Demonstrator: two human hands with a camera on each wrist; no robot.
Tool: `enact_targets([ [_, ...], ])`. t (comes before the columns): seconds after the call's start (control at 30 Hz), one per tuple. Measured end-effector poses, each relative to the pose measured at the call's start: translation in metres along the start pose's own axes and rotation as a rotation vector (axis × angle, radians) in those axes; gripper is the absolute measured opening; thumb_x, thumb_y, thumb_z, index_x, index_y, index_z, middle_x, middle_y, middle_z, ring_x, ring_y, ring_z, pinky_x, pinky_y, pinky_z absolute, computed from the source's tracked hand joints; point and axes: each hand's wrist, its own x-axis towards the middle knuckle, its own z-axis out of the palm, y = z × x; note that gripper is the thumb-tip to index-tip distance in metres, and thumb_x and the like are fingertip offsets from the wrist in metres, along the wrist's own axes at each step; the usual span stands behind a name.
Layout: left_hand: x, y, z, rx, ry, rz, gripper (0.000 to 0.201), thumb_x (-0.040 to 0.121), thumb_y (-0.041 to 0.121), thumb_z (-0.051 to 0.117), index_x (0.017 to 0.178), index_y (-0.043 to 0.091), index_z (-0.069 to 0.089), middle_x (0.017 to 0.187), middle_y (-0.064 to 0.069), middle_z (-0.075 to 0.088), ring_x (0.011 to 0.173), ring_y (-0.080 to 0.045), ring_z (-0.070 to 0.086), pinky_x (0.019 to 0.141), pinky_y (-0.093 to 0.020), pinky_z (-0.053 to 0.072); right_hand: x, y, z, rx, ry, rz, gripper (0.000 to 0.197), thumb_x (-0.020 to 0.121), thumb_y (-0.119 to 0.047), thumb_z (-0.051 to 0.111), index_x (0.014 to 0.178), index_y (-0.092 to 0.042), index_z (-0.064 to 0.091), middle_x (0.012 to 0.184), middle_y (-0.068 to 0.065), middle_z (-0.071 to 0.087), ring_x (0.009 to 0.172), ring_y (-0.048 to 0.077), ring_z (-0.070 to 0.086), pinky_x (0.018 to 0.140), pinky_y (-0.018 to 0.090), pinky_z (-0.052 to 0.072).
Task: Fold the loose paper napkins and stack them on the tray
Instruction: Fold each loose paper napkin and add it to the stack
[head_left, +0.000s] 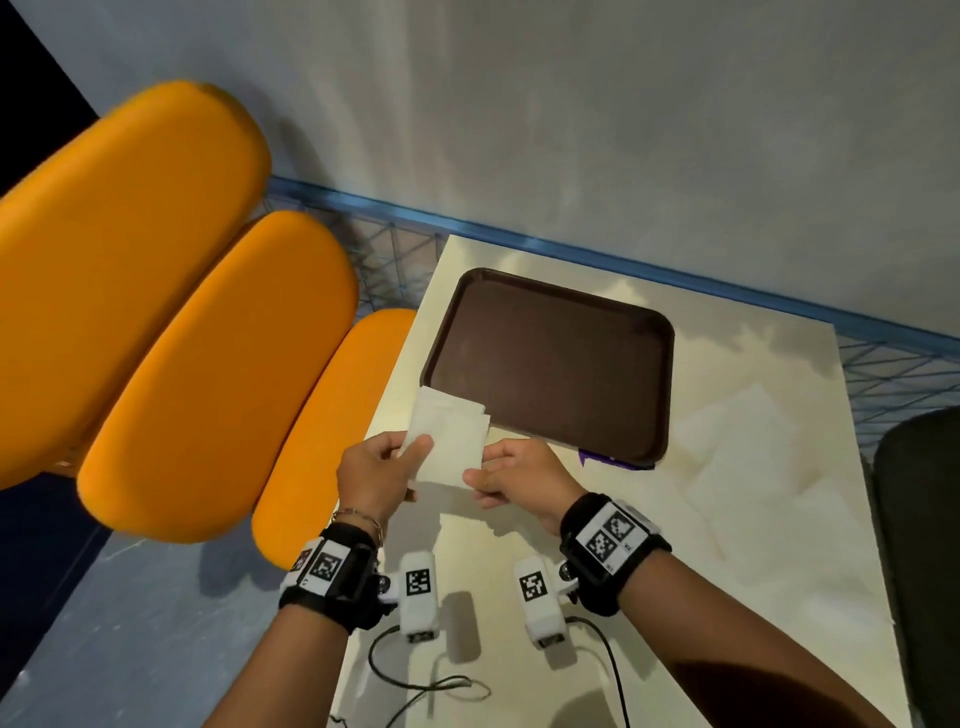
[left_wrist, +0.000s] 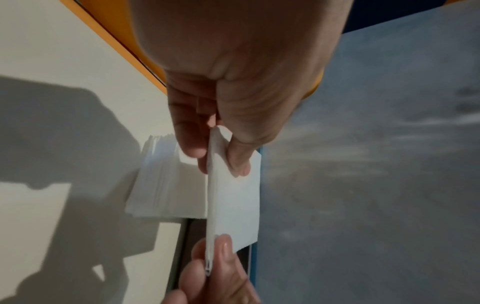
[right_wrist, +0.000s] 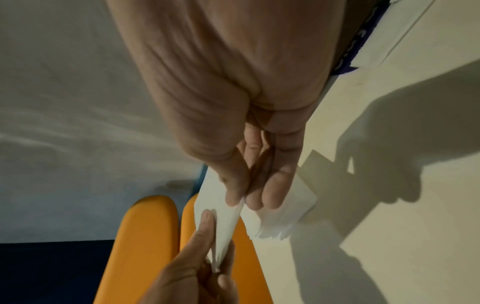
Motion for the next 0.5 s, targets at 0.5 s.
enact_targets([
  [0.5, 0.062, -0.021, 0.022, 0.384, 0.109, 0.131, 0.024, 0.088, 0.040, 0.082, 0.098, 0.018, 0.078, 0.087, 0.006, 0.071, 0.080, -0.015, 0.062, 0.059, -0.020, 0.040, 0.056, 0.013, 0.017, -0.059, 0.186, 0.081, 0.028, 0.081, -0.012, 0.084, 0.103, -0.017, 0.067, 0.086, 0.015, 0.079, 0.062, 0.020, 0.069, 0.067, 0.040, 0.060],
])
